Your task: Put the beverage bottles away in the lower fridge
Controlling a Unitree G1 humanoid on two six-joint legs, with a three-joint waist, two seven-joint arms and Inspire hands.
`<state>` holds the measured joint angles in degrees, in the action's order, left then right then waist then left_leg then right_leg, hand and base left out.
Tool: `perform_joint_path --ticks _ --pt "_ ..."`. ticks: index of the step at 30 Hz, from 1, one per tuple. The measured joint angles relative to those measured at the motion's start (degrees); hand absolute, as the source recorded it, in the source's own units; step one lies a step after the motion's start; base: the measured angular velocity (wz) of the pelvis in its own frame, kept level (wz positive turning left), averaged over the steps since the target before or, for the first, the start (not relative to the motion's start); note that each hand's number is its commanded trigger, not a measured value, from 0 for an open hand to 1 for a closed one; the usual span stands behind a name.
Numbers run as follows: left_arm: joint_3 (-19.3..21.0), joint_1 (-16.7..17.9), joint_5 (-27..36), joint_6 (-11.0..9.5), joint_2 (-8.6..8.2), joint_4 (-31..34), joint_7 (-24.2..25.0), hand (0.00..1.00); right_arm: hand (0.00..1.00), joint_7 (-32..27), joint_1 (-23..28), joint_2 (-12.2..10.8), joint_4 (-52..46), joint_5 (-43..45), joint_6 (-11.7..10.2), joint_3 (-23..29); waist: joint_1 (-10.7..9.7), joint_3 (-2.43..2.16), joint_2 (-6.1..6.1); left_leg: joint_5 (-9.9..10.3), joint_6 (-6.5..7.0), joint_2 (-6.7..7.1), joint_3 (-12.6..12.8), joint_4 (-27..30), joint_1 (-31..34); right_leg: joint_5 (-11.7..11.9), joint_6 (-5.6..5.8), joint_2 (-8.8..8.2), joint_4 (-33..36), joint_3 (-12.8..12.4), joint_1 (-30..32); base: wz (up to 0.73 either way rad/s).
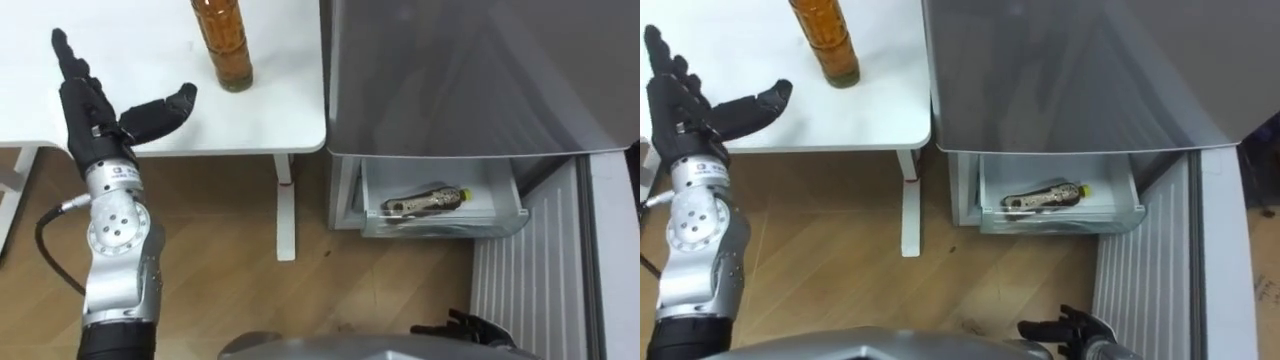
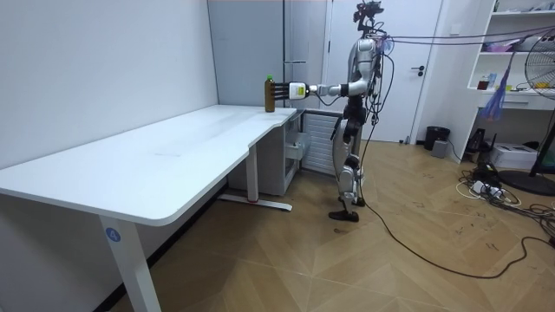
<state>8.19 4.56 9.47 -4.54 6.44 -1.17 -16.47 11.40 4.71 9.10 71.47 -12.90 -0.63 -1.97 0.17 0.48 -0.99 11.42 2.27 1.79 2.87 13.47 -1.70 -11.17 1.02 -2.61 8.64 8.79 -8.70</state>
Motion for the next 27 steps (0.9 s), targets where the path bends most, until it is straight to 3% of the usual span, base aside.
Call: perform_joint_path --ticks 2,4,8,12,14,18,23,27 --pt "0.4 -0.45 0.0 0.51 0.26 -0.01 0.92 0.0 0.0 -0.1 0.68 0.45 -0.47 0.21 -0.01 1.1 -0.03 -0.54 1.08 -0.03 -0.01 -0.08 0.36 -0.44 -0.07 0.07 -0.11 0.07 0.01 -0.8 0.45 -0.18" --pt "0.68 -0.53 0.41 0.98 0.89 -0.01 1.86 0.0 0.0 -0.02 1.19 0.42 -0.47 0.14 0.0 2.33 -0.65 -0.65 1.45 -0.1 -0.08 -0.12 0.85 -0.91 -0.8 0.07 -0.11 0.08 -0.01 -1.04 0.52 -0.13" --pt "1.08 -0.56 7.03 2.57 1.45 -0.37 2.45 0.0 0.0 -0.16 0.99 0.47 -0.63 0.16 0.31 3.0 -1.63 -0.39 1.53 -0.09 -0.09 -0.26 1.81 -1.92 -2.1 0.06 -0.11 0.21 0.04 -2.74 -0.35 -0.18" --pt "1.09 -0.62 8.74 3.91 2.12 -0.59 3.6 0.0 0.0 -0.21 1.06 0.27 -1.58 0.21 0.97 3.91 -2.95 -0.19 1.28 -0.07 -0.06 -0.17 1.7 -1.93 -2.46 0.06 -0.11 0.21 0.04 -3.82 -0.31 -0.07" --pt "1.09 -1.74 8.99 4.52 3.72 -2.2 3.84 0.0 0.0 -0.26 1.0 0.11 -2.13 0.36 1.44 4.53 -3.69 0.13 1.02 -0.06 -0.05 -0.18 1.59 -1.93 -2.47 0.07 -0.12 0.3 0.05 -4.14 -0.3 0.0" --pt "1.13 -4.81 9.06 4.98 6.3 -5.75 4.63 0.0 0.0 -0.24 0.97 0.16 -2.29 1.72 1.54 6.15 -4.71 0.29 1.12 0.0 0.01 -0.17 1.61 -1.86 -2.23 0.1 -0.15 0.31 0.08 -4.21 -0.27 -0.01" --pt "2.69 -9.23 9.03 5.06 6.44 -6.96 6.03 0.0 0.0 -0.05 1.25 0.19 -2.34 1.95 1.5 8.31 -5.13 0.11 2.02 0.01 0.03 -0.15 2.01 -1.86 -2.26 0.1 -0.14 0.32 0.03 -4.23 0.0 0.0" --pt "3.05 -10.08 9.06 5.07 6.43 -9.13 6.66 0.0 0.0 -0.25 1.47 0.55 -2.12 2.1 1.46 9.1 -5.33 -0.22 2.9 0.01 0.02 -0.2 2.45 -2.23 -3.04 0.1 -0.14 0.33 0.0 -4.21 -0.31 -0.07"
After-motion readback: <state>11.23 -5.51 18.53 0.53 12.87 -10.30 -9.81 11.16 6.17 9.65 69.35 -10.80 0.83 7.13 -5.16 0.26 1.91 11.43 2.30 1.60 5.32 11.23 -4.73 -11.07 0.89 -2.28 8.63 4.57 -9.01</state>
